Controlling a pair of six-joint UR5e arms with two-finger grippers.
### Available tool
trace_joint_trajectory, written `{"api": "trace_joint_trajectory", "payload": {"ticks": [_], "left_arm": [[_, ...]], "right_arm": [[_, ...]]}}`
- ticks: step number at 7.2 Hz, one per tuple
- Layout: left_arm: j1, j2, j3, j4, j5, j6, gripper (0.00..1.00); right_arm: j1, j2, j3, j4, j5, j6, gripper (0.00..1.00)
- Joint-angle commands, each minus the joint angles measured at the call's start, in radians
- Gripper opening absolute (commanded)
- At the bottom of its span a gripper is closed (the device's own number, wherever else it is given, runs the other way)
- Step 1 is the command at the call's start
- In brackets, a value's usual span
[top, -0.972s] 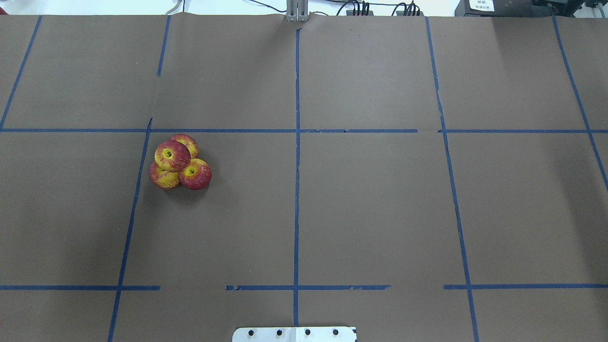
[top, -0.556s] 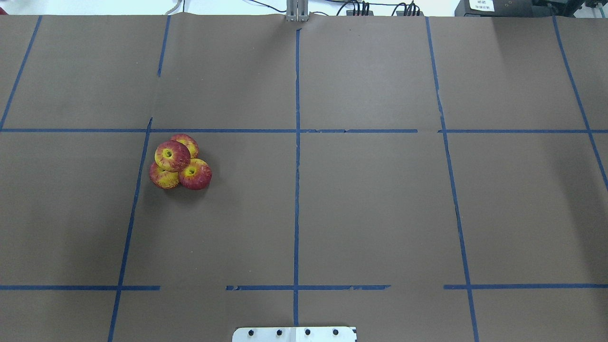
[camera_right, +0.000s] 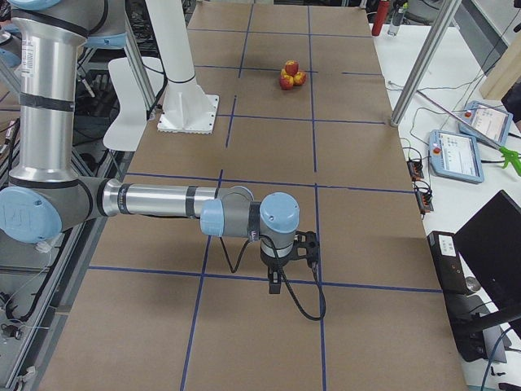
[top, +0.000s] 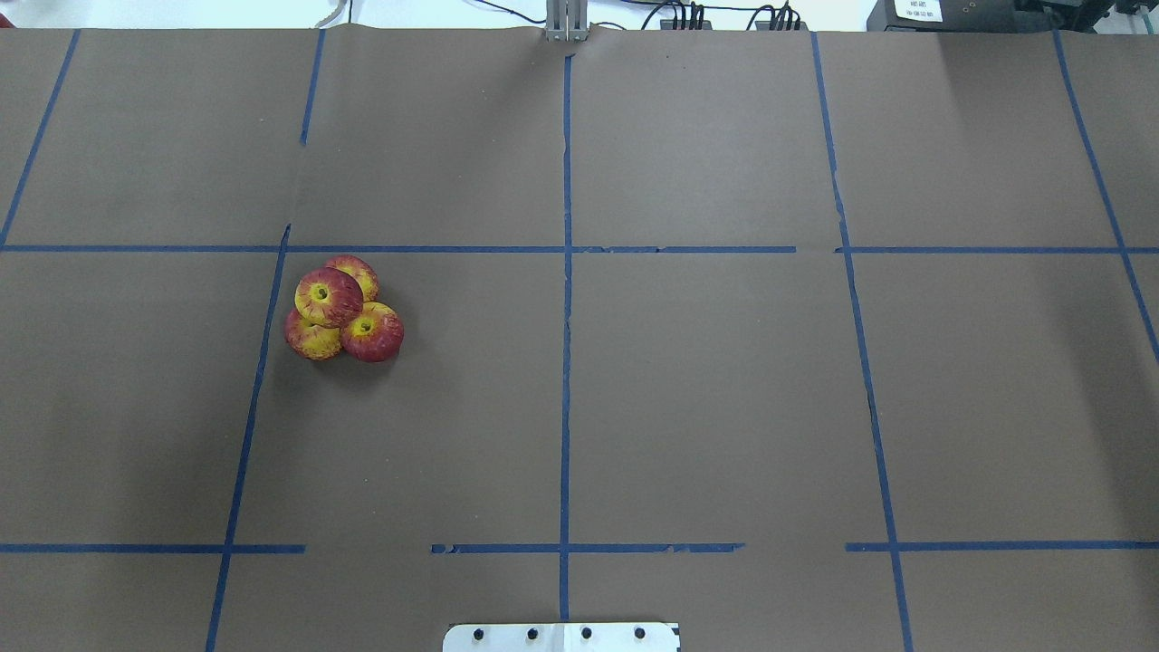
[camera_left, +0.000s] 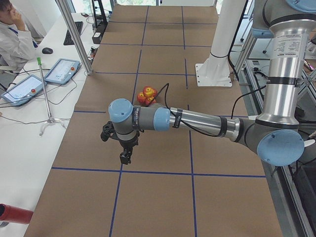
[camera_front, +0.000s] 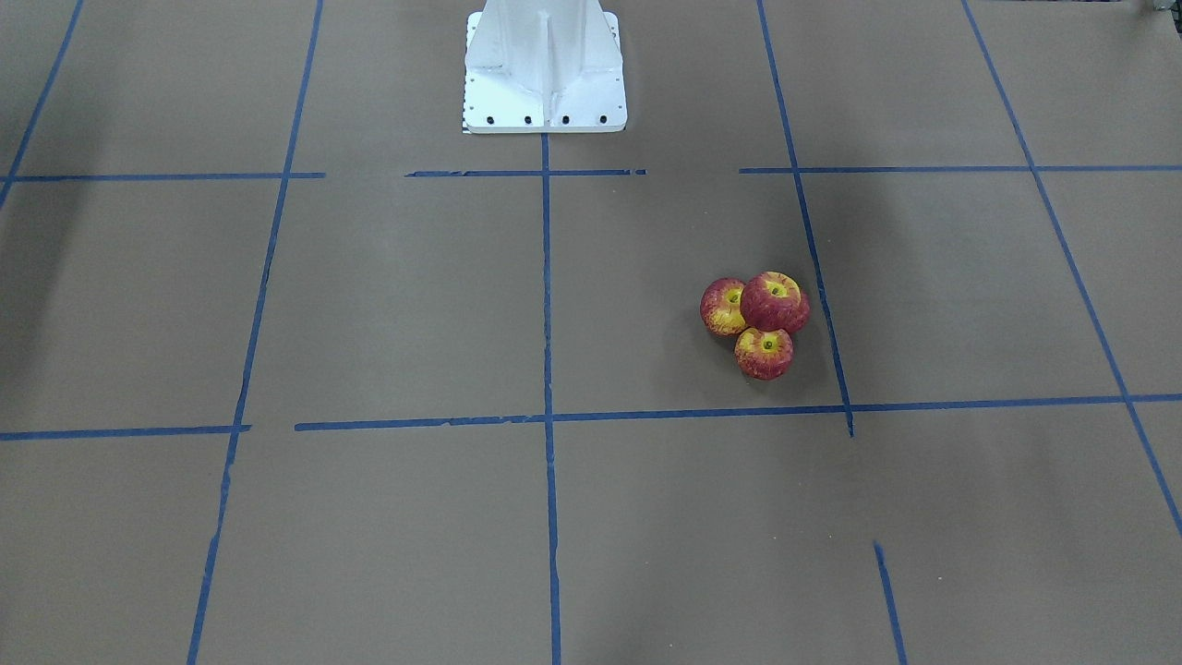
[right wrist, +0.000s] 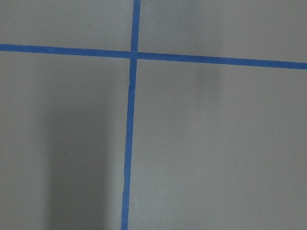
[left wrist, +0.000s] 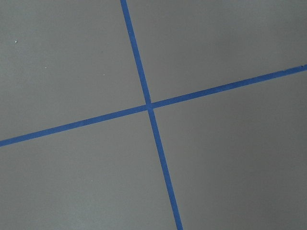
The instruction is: Stack apples
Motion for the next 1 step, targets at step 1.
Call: {"api": "trace_joint_trajectory", "payload": {"ticks": [1], "left_arm": [[0.000,0.000,-0.007,0.000,0.002,0.000,1.00]], "right_arm": [[0.000,0.000,0.000,0.000,0.000,0.001,1.00]]}}
